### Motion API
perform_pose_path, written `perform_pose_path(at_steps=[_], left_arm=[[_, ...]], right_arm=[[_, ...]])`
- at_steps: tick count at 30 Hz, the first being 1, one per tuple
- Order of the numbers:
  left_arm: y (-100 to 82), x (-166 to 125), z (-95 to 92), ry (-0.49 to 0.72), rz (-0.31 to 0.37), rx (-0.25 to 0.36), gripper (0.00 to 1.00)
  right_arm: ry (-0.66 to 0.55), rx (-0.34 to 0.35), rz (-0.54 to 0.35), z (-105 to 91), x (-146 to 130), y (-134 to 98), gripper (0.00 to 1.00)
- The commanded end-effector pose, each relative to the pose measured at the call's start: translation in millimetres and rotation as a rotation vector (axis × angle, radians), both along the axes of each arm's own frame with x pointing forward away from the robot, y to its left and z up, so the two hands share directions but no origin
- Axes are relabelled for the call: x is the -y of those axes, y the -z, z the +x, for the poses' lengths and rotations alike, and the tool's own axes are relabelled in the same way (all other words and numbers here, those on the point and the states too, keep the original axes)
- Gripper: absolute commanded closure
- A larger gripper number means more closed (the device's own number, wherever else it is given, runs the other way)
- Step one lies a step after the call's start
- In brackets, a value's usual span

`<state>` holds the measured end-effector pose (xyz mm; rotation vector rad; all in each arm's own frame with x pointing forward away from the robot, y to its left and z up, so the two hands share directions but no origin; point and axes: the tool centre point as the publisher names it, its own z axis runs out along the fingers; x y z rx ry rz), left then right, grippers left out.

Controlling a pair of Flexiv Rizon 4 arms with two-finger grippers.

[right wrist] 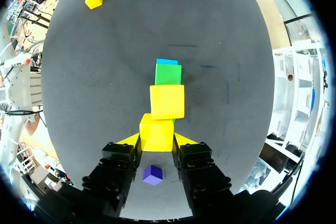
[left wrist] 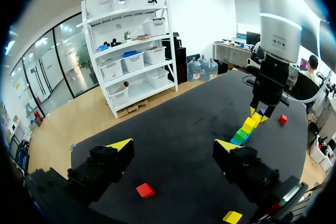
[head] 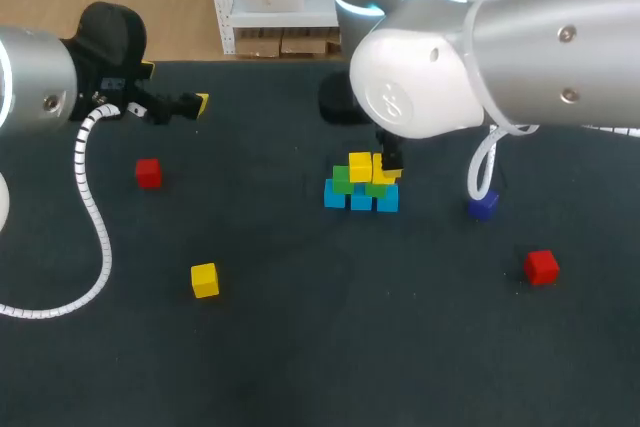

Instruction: Place the blue cubes, place green cubes on the blue cubes, place the yellow cubes on the green cubes, then place the red cubes on the yellow cubes, and place purple cube on the red cubes.

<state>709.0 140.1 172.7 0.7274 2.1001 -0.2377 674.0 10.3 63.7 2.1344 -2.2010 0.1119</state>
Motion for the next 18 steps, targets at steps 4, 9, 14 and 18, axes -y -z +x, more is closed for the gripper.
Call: perform_pose_path(at_steps=[4,9,14,18], left_arm=[[0.3,-1.6,0.5,0.006,-0.004,0.0,0.0],[0.3,-1.6,0.5,0.006,-0.004,0.0,0.0],[0.3,-1.6,0.5,0.006,-0.004,0.0,0.0],[0.3,-1.6,0.5,0.006,-0.004,0.0,0.0]], right_arm=[[0.004,0.007,-0.004,1.3,-0.1,0.8,0.71],[0.006,0.011,-0.007,2.0,0.1,0.6,0.62],[0.0,0.016,-0.017,1.4,0.8,2.1,0.54],[0.001,0.015,-0.017,1.3,1.0,2.3,0.5]])
